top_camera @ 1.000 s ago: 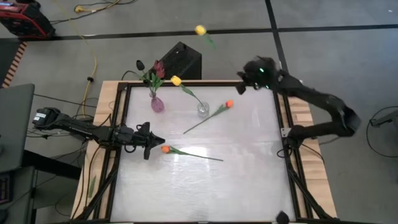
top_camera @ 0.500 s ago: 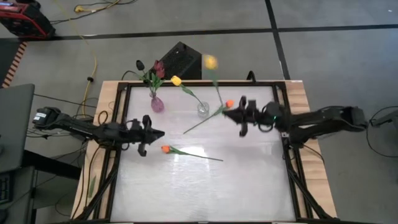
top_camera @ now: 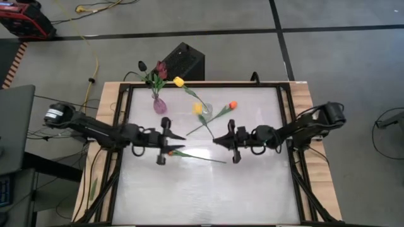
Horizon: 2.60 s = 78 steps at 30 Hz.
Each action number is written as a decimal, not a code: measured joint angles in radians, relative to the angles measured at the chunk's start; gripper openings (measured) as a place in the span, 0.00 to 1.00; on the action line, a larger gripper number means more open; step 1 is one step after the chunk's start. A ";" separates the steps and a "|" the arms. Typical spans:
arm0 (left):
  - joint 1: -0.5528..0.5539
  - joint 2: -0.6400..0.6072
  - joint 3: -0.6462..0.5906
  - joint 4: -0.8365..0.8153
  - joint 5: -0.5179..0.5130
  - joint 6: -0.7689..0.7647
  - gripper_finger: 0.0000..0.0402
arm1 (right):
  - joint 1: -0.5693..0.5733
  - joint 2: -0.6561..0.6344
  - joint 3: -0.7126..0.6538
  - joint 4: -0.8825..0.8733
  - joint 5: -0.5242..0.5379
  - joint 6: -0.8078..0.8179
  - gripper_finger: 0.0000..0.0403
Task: Sort flowers into vase by color
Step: Put the yellow flower into the transparent vase
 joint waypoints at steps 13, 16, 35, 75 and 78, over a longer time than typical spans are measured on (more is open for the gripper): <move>-0.003 0.334 0.308 -0.003 0.066 0.017 0.63 | 0.079 0.120 0.051 -0.001 -0.003 -0.080 0.05; -0.004 0.368 0.348 -0.003 0.073 0.028 0.64 | 0.080 0.120 0.051 -0.012 -0.003 -0.086 0.05; -0.003 0.377 0.372 -0.040 0.026 0.051 0.02 | 0.080 0.120 0.051 -0.007 -0.004 -0.112 0.14; 0.024 0.280 0.587 -0.833 -0.072 -0.225 0.00 | 0.001 -0.046 0.360 -0.618 -0.022 -0.157 0.29; 0.019 0.279 0.587 -0.825 -0.076 -0.208 0.04 | -0.006 -0.046 0.360 -0.631 -0.029 -0.158 0.09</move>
